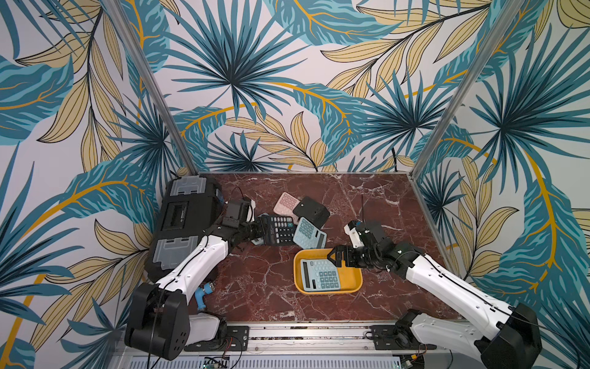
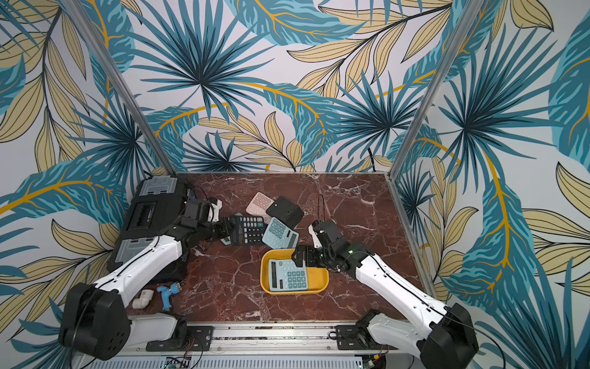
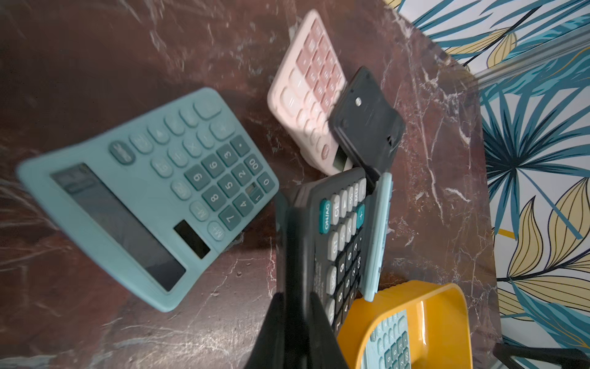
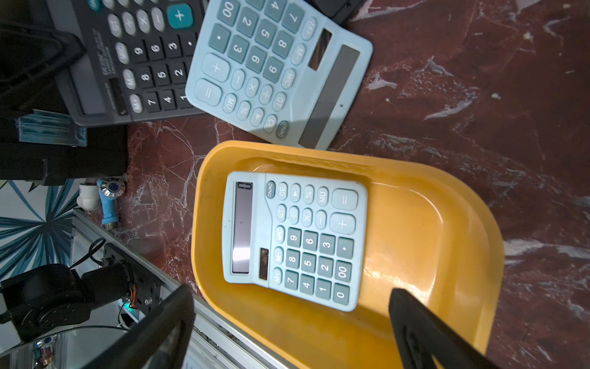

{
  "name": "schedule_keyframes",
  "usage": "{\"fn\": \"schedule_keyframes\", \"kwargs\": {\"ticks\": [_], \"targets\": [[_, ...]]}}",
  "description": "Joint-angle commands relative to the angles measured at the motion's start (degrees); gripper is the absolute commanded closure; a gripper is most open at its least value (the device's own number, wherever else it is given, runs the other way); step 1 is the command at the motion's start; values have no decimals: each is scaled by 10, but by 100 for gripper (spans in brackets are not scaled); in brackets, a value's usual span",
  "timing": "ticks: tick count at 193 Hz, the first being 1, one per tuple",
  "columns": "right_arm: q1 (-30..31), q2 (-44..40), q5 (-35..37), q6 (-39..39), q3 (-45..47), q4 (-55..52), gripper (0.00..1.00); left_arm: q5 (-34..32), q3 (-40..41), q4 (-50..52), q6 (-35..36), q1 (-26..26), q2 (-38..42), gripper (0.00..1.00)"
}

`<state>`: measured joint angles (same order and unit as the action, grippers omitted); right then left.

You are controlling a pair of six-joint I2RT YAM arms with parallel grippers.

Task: Put the calculator in the storage box
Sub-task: Pick up the calculator at the center of the board.

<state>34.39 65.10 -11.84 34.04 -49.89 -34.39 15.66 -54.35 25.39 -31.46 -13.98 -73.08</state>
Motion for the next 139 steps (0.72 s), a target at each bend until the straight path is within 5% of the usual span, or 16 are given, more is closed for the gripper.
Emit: {"fn": "schedule_keyframes", "kwargs": {"ticks": [1,77,139], "targets": [[-1,19,-17,-35,-36,-21,0,-17,-85,85,39,3,37,100],[-29,70,-36,-133,-174,-102,1,99,-213,133,120,-14,37,100],[-37,132,-38,-260,-313,-156,0,222,-192,12,172,-35,22,100]]}}
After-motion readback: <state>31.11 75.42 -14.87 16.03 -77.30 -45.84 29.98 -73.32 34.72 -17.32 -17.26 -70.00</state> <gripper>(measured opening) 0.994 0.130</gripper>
